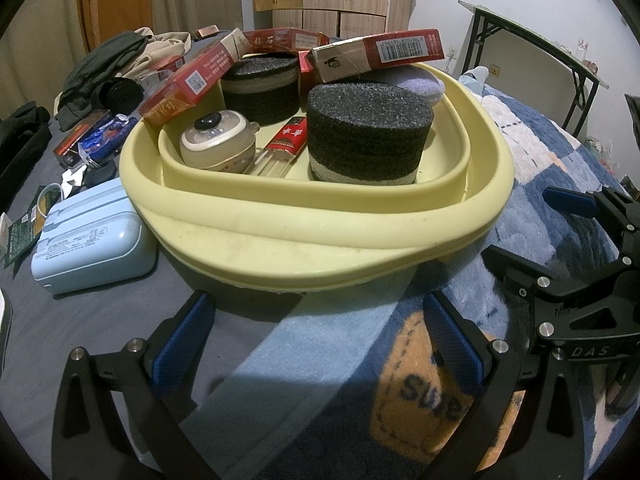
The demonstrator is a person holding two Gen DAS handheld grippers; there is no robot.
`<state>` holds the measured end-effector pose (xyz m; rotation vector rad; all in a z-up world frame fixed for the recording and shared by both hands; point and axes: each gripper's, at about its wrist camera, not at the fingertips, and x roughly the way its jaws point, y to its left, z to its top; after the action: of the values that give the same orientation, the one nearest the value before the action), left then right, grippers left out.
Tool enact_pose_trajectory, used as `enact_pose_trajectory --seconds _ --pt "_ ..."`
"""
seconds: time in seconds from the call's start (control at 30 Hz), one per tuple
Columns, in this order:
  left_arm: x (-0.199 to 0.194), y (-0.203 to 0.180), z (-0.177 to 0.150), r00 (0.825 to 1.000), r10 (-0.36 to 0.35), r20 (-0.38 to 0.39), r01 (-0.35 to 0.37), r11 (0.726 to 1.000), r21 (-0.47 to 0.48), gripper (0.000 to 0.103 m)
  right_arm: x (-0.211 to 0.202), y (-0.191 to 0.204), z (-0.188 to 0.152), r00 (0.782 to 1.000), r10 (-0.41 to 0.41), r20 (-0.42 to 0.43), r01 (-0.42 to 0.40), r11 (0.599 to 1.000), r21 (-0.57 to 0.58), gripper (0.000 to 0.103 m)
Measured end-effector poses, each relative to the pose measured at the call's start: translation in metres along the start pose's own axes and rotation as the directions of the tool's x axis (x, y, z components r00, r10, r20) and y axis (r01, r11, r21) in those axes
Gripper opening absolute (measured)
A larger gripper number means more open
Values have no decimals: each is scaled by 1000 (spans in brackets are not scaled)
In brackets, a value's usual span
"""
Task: Organize rigid objects
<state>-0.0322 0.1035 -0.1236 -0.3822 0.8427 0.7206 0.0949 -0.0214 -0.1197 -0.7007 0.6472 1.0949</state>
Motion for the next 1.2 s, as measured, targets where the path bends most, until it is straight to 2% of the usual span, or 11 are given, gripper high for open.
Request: enact_pose_trajectory --seconds 1.2 --pt "-2 0 -2 1000 5 4 -5 1000 3 103 0 0 0 1000 0 0 0 1000 0 103"
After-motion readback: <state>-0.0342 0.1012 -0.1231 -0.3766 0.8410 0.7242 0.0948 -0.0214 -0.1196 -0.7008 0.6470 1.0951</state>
